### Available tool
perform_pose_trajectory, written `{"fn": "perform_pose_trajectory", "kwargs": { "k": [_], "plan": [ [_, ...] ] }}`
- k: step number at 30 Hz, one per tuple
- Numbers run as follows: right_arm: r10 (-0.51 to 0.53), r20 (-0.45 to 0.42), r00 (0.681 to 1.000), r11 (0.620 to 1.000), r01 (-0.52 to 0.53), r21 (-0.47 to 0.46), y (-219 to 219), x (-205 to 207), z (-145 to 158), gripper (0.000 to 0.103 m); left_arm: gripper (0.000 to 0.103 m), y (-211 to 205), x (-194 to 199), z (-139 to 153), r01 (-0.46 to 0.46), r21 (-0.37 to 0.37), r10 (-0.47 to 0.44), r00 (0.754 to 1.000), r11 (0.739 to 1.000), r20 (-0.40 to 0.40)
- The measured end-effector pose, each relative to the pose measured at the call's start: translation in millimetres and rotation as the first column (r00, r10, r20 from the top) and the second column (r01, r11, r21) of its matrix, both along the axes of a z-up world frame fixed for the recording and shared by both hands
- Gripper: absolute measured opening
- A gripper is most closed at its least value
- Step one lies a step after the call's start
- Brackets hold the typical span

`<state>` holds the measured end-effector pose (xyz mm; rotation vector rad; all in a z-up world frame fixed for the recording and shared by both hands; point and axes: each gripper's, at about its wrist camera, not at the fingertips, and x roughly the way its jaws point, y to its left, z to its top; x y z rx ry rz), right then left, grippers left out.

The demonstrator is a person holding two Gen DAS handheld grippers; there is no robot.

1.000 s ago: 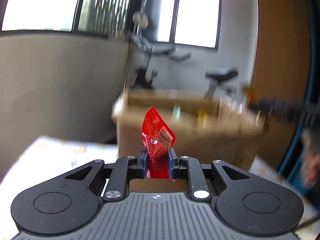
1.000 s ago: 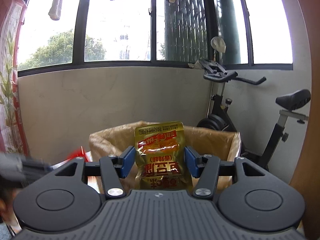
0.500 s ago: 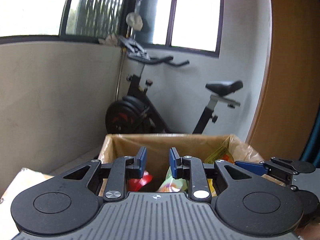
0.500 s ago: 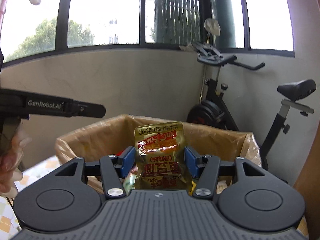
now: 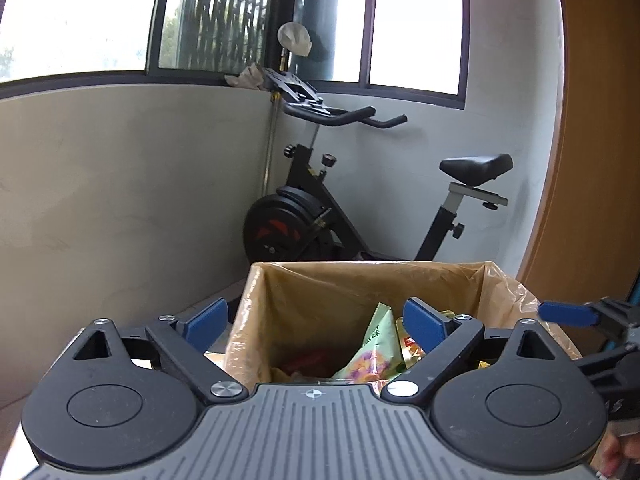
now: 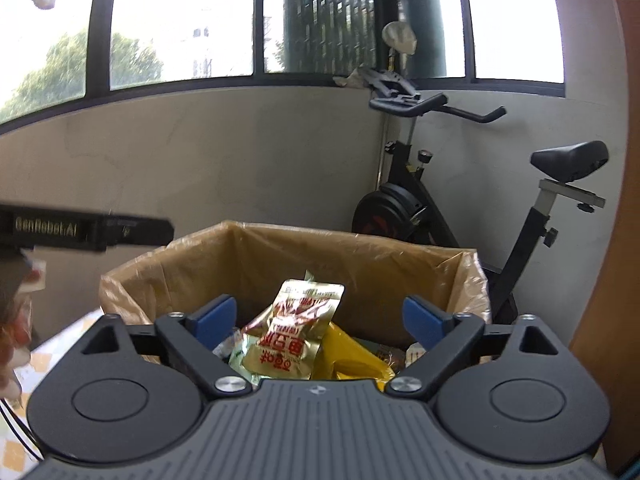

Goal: Organize snacks
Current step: 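Open both tools to release the packets into the box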

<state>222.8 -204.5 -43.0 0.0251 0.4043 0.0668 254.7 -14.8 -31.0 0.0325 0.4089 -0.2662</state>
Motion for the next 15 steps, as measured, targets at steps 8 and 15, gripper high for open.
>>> {"fn": "perform_pose_trajectory", "kwargs": {
  "k": [8,15],
  "plan": [
    [-0.036,0.026,0.999,0.997,0.034,0.070,-2.3,-25.4,29.4,0.103,0.098,8.5,-24.9,19.2,-0.013,-0.021,0.013,1.000,1.000,0.015],
    [-0.059,0.049,0.997,0.997,0.056,0.054,7.6,-51.1,50.4,0.103,0.098,6.5,-43.5,34.1,-0.032,-0.026,0.032,0.999,0.999,0.038]
  ]
}}
